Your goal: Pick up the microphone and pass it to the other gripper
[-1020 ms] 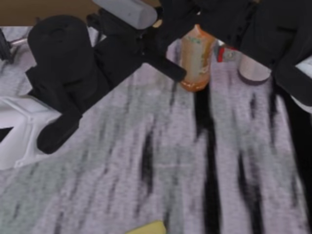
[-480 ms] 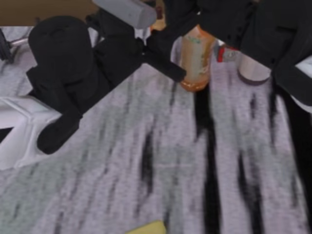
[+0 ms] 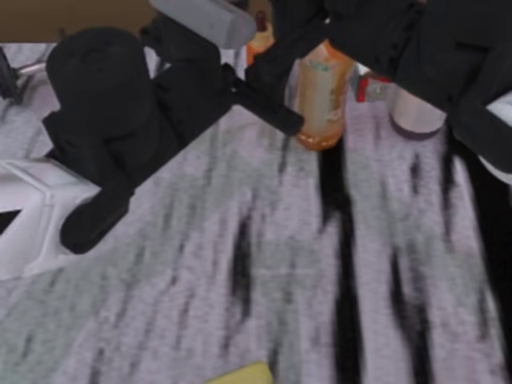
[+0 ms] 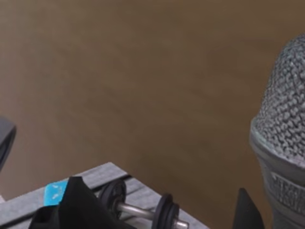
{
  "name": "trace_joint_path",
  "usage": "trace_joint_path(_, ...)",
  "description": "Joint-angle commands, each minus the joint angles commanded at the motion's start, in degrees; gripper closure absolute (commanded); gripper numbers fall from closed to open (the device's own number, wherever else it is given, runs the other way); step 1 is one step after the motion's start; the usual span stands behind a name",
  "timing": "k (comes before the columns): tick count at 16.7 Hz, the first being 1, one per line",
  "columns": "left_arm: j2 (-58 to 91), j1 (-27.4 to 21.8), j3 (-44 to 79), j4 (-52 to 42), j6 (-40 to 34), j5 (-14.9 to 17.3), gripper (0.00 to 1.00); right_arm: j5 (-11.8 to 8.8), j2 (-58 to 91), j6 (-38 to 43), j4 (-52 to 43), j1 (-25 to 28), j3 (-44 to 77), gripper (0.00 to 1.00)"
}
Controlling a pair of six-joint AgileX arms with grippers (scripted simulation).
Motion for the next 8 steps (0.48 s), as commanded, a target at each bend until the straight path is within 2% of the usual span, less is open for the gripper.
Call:
trace_joint_path(3, -4.12, 0.95, -3.53, -0.97, 0.04, 0.51, 0.00, -1.95, -1.61, 0.22, -0.07, -1.76, -1.55, 1.00)
trace_joint_path(8, -15.41, 3.17, -12.14, -3.08, -0.11, 1.80, 0.00, -6.60, -5.41, 0.18, -0.10, -6.06, -5.10, 1.00)
